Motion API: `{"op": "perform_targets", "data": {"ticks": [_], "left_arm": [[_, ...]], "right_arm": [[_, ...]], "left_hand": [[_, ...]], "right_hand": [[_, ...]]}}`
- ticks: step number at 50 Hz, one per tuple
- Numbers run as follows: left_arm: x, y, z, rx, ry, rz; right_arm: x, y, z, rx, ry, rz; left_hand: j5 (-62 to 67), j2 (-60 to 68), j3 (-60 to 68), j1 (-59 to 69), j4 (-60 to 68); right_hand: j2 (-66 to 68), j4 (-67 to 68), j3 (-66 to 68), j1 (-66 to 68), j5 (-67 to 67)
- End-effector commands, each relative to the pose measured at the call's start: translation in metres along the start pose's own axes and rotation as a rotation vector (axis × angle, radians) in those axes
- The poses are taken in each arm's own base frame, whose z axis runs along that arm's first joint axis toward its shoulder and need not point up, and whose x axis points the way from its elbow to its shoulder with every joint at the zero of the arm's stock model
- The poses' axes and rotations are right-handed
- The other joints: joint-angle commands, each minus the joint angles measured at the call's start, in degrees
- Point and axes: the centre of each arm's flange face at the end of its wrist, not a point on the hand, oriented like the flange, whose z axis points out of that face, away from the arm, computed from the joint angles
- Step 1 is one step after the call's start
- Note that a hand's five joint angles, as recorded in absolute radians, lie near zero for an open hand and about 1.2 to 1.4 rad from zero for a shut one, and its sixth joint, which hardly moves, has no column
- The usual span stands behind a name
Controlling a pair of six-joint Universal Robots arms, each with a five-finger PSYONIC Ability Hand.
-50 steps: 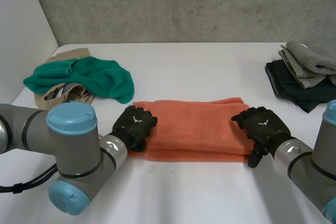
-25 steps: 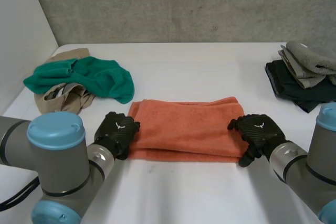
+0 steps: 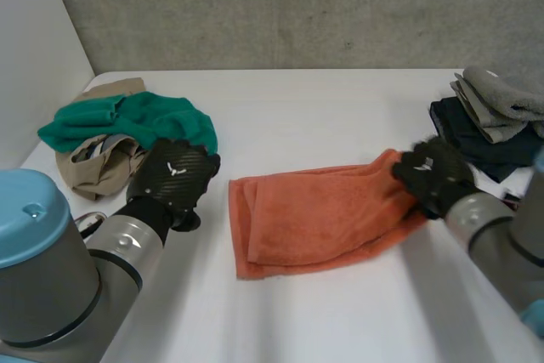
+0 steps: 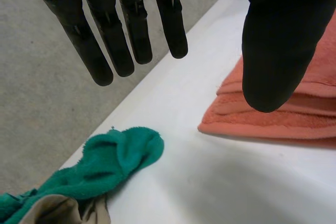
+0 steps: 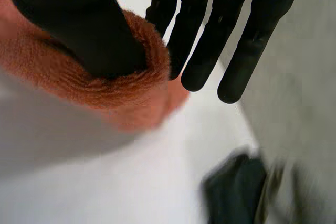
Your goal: Fold the laundry.
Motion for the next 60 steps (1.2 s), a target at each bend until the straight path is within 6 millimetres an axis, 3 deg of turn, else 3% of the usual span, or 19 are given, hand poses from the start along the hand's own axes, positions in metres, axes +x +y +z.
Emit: {"op": "perform_targets", "data": {"ticks": [1, 3, 4, 9, 11, 12, 14, 17, 19, 20, 24, 28, 29, 32, 39, 45, 47, 53, 60], "left_arm": [[-0.003, -0.001, 0.001, 0.003, -0.012, -0.007], [-0.004, -0.001, 0.002, 0.005, -0.014, -0.008], [-0.004, -0.001, 0.002, 0.004, -0.016, -0.009], [-0.011, -0.001, 0.007, 0.006, -0.040, -0.017], [-0.014, -0.002, 0.009, 0.009, -0.048, -0.020], [-0.015, -0.003, 0.010, 0.016, -0.054, -0.023], [-0.019, -0.008, 0.014, 0.047, -0.073, -0.043], [-0.024, -0.020, 0.023, 0.109, -0.097, -0.092], [-0.026, -0.026, 0.027, 0.144, -0.105, -0.126], [-0.026, -0.029, 0.029, 0.159, -0.105, -0.143], [-0.020, -0.041, 0.043, 0.214, -0.081, -0.222], [0.014, -0.054, 0.056, 0.250, 0.029, -0.290], [0.034, -0.057, 0.058, 0.244, 0.086, -0.302], [0.064, -0.049, 0.062, 0.176, 0.170, -0.303], [0.089, -0.013, 0.076, -0.007, 0.214, -0.277], [0.083, 0.015, 0.073, -0.154, 0.085, -0.229], [0.080, 0.024, 0.069, -0.197, 0.042, -0.205], [0.079, 0.039, 0.055, -0.255, 0.040, -0.118], [0.081, 0.045, 0.048, -0.276, 0.065, -0.026]], "right_arm": [[-0.077, -0.097, -0.011, 0.363, -0.159, -0.150], [-0.099, -0.102, -0.013, 0.411, -0.213, -0.170], [-0.122, -0.105, -0.015, 0.452, -0.275, -0.198], [-0.171, -0.099, -0.022, 0.485, -0.408, -0.283], [-0.174, -0.099, -0.022, 0.480, -0.409, -0.283], [-0.171, -0.102, -0.021, 0.481, -0.400, -0.262], [-0.168, -0.105, -0.022, 0.479, -0.393, -0.215], [-0.144, -0.113, -0.021, 0.454, -0.368, -0.032], [-0.115, -0.118, -0.020, 0.442, -0.325, 0.104], [-0.089, -0.119, -0.020, 0.421, -0.289, 0.248], [-0.044, -0.109, -0.025, 0.351, -0.233, 0.576], [-0.016, -0.086, -0.024, 0.228, -0.180, 0.759], [-0.012, -0.079, -0.022, 0.194, -0.168, 0.772], [-0.001, -0.058, -0.015, 0.100, -0.137, 0.793], [-0.012, -0.037, 0.012, 0.000, -0.165, 0.797], [-0.027, -0.029, 0.026, -0.069, -0.223, 0.797], [-0.041, -0.032, 0.029, -0.084, -0.271, 0.790], [-0.083, -0.027, 0.039, -0.127, -0.359, 0.719], [-0.084, -0.024, 0.046, -0.119, -0.332, 0.584]], "left_hand": [[1.55, 0.96, 0.68, 0.71, 1.15], [0.88, 0.28, 0.00, 0.03, 0.48], [0.37, -0.22, -0.51, -0.47, -0.03], [-3.32, -3.91, -4.19, -4.16, -3.72], [-4.34, -4.93, -5.22, -5.19, -4.74], [-4.34, -4.94, -5.22, -5.19, -4.74], [-4.51, -5.10, -5.39, -5.36, -4.91], [-4.68, -5.27, -5.56, -5.52, -5.08], [-5.68, -6.28, -6.56, -6.53, -6.09], [-6.19, -6.78, -7.07, -7.03, -6.59], [-6.53, -7.12, -7.41, -7.37, -6.93], [-7.87, -8.47, -8.75, -8.72, -8.27], [-8.04, -8.64, -8.92, -8.89, -8.44], [-8.04, -8.64, -8.92, -8.89, -8.45], [-8.04, -8.64, -8.92, -8.89, -8.45], [-8.04, -8.64, -8.92, -8.89, -8.44], [-8.04, -8.64, -8.92, -8.89, -8.45], [-10.05, -10.65, -10.93, -10.90, -10.45], [-11.58, -12.17, -12.46, -12.42, -11.98]], "right_hand": [[12.56, 11.54, 12.04, 18.96, 12.53], [12.56, 11.54, 12.04, 18.96, 12.53], [12.56, 11.54, 12.04, 18.96, 12.53], [12.56, 11.54, 12.04, 18.96, 12.53], [-6.76, -7.78, -7.28, -0.35, -6.79], [-38.70, -39.71, -39.22, -32.29, -38.73], [-57.44, -58.46, -57.96, -51.04, -57.47], [-57.44, -58.46, -57.96, -51.04, -57.47], [-57.44, -58.46, -57.96, -51.04, -57.47], [-57.44, -58.46, -57.96, -51.04, -57.47], [-57.44, -58.46, -57.96, -51.04, -57.47], [-57.44, -58.46, -57.96, -51.04, -57.47], [-57.44, -58.46, -57.96, -51.04, -57.47], [-57.44, -58.46, -57.96, -51.04, -57.47], [-57.44, -58.46, -57.96, -51.04, -57.47], [-57.44, -58.46, -57.96, -51.04, -57.47], [-57.44, -58.46, -57.96, -51.04, -57.47], [-57.44, -58.46, -57.96, -51.04, -57.47], [-57.44, -58.46, -57.96, -51.04, -57.47]]}}
